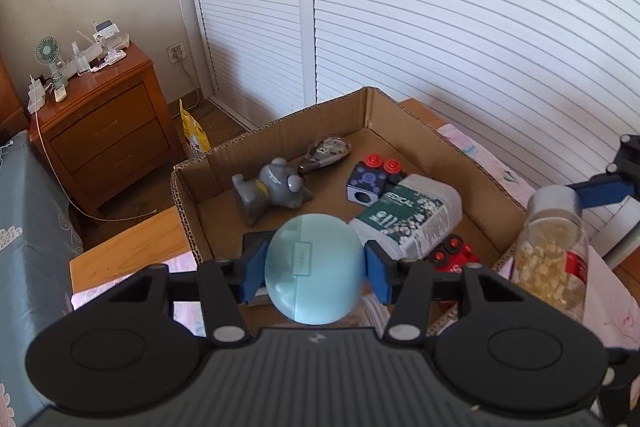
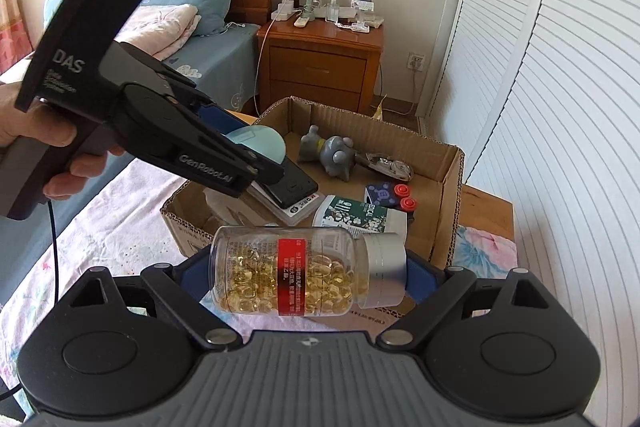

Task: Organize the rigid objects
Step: 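Carry the mint case and capsule jar into the box, opening both grippers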

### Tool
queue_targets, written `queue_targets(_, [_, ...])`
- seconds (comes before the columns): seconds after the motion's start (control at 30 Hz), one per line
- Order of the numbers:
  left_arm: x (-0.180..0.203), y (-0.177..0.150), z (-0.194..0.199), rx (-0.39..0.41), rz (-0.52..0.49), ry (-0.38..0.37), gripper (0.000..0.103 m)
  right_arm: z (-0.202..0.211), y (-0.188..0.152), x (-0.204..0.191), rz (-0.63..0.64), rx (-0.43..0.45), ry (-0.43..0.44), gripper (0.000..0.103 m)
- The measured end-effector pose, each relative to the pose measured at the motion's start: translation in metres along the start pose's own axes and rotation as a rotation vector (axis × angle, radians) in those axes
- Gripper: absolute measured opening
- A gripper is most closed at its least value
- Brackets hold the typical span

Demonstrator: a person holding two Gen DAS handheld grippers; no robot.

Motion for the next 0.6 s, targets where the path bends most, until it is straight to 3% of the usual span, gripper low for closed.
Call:
queue_targets(0.33, [-0.037,0.014,-0.062,-0.057,0.105,0.097,0.052,-0.024,0.007,0.006,-0.022,-0.019,0.013,0.096])
queue_targets(0.37, [-0.042,0.015,-0.064,-0.049,0.119,0.111,0.055,-0.026,0.007,0.006,-0.023,-0.022,0.014,0.096])
queue_targets(0.43, [-0.049,0.016,-0.064,-0.051,0.146,0.125,0.074,-0.030,0.008,0.008,-0.029,-0.026,0.018,0.096])
queue_targets(0.47, [-0.053,0.017,-0.062,-0.043,0.163,0.131,0.088,-0.031,0.008,0.007,-0.032,-0.027,0.021,0.096])
queue_targets(0.6, [-0.058,0.015,-0.042,0.008,0.198,0.109,0.093,-0.034,0.009,0.007,-0.039,-0.032,0.020,0.096])
Point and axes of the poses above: each gripper's, at about its wrist camera, not at the fingertips, and z roughly against the way its jaws point, x to its right, y to its top, the point moved 8 cm from there along -z, roughly the way its jaws point, and after that the axes turned 9 degrees about y, right-handed, at the moved point
